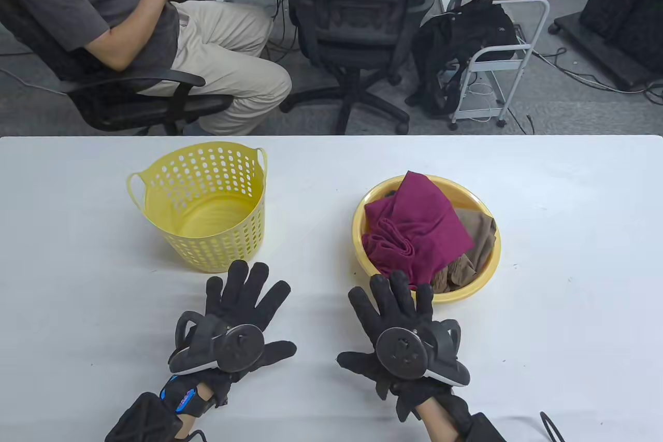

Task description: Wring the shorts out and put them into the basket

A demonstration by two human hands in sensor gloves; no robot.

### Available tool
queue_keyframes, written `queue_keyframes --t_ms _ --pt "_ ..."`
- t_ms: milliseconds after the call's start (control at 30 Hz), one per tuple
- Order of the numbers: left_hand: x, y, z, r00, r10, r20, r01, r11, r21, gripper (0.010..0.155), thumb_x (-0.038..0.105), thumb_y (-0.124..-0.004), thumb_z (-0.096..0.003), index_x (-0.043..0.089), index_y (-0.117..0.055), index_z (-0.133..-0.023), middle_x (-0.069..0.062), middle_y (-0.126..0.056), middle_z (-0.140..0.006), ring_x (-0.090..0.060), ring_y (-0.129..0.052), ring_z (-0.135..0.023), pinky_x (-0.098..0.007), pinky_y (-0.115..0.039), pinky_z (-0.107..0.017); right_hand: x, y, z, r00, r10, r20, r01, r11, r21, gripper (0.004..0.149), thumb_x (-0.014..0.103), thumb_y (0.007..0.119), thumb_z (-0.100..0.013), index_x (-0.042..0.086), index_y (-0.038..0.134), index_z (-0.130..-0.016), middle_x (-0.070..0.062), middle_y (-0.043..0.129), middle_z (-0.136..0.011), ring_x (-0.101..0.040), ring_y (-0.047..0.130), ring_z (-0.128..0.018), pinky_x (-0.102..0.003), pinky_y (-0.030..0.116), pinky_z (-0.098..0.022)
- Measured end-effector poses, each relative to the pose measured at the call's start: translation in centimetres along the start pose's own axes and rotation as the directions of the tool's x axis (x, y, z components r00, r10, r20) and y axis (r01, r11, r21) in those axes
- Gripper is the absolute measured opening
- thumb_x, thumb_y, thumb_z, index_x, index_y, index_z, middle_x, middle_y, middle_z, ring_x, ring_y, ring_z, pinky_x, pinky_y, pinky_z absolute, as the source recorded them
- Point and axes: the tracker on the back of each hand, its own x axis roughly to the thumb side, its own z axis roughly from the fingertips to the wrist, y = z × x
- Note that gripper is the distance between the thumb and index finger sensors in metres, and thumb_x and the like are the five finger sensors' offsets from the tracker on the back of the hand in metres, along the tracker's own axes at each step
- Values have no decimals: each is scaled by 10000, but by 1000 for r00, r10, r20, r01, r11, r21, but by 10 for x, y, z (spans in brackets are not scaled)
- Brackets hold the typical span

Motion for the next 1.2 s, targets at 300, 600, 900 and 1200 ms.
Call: queue_keyframes --t_ms 300,600,900,1200 --pt "-1 0 0 1000 0 -1 0 1000 4 971 760 -661 -465 223 -311 -1195 -301 -179 -1263 -676 -190 -1102 -863 -278 -625 0 0 0 1000 -1 1 1 1000 -1 997 735 820 -397 145 468 -1119 -305 379 -1118 -590 291 -1009 -808 272 -612" --pt "-2 1 0 1000 5 -4 -5 1000 13 972 756 -664 -465 218 -314 -1195 -301 -182 -1263 -676 -192 -1102 -862 -279 -625 0 -5 -2 1000 -2 2 2 1000 -14 993 733 815 -408 146 455 -1123 -305 355 -1124 -588 280 -1014 -804 285 -625" --pt "-5 1 1 1000 16 -9 -16 1000 19 968 754 -666 -466 218 -319 -1193 -297 -183 -1263 -671 -192 -1105 -860 -279 -628 -4 -20 -6 1000 -3 2 3 999 -48 992 730 813 -417 145 445 -1127 -302 340 -1129 -587 276 -1019 -800 310 -637" --pt "-6 2 1 1000 12 -6 -12 1000 23 958 752 -668 -466 228 -323 -1190 -297 -185 -1262 -672 -193 -1103 -860 -280 -627 -18 -44 -14 998 54 -33 -55 998 -37 1003 731 811 -422 136 424 -1131 -308 328 -1128 -593 293 -1018 -789 350 -650"
